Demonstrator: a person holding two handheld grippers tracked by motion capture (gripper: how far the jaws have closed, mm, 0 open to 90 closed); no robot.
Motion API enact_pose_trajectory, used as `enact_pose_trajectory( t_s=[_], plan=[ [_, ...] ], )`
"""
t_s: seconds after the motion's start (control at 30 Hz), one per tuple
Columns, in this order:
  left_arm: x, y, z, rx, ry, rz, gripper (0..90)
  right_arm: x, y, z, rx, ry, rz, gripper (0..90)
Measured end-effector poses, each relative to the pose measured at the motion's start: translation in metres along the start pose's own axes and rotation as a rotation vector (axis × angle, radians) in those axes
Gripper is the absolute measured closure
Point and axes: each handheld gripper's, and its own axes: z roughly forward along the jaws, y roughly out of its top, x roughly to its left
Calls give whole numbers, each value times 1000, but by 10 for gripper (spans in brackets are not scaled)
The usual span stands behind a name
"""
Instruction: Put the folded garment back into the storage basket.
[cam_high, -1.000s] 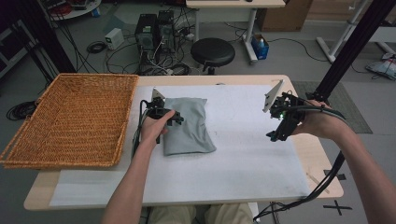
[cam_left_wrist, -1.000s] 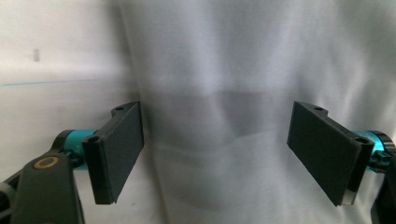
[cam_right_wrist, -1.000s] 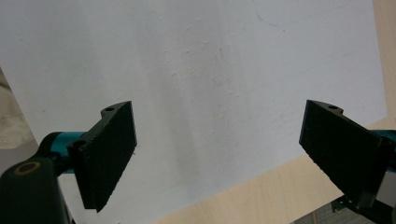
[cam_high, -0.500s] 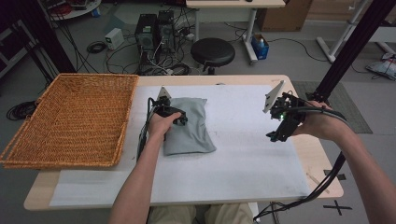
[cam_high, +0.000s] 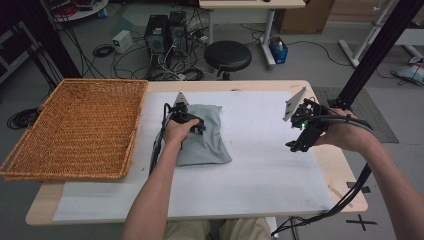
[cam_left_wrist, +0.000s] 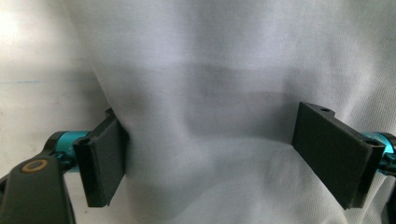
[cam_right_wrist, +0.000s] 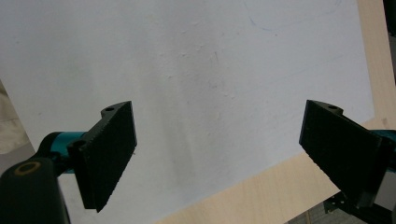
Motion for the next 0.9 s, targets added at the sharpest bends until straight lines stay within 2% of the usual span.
enact_pose_trajectory(
  t_s=[0.17,0.37,0.57,0.6,0.67,0.9],
  plan=[
    [-12,1,3,12,29,11,149,-1,-3,0,1,2,-1,110],
    [-25,1,6,31,45,38,149,-1,-3,3,26,18,-7,110],
    [-32,1,8,39,49,40,149,-1,-2,5,36,48,-23,110],
    [-39,1,11,46,92,68,149,-1,-2,5,36,48,-23,110],
    [-42,1,13,50,112,82,148,0,-1,7,60,70,-40,110],
    [-49,-1,18,49,173,117,138,1,2,7,75,71,-39,110]
  ],
)
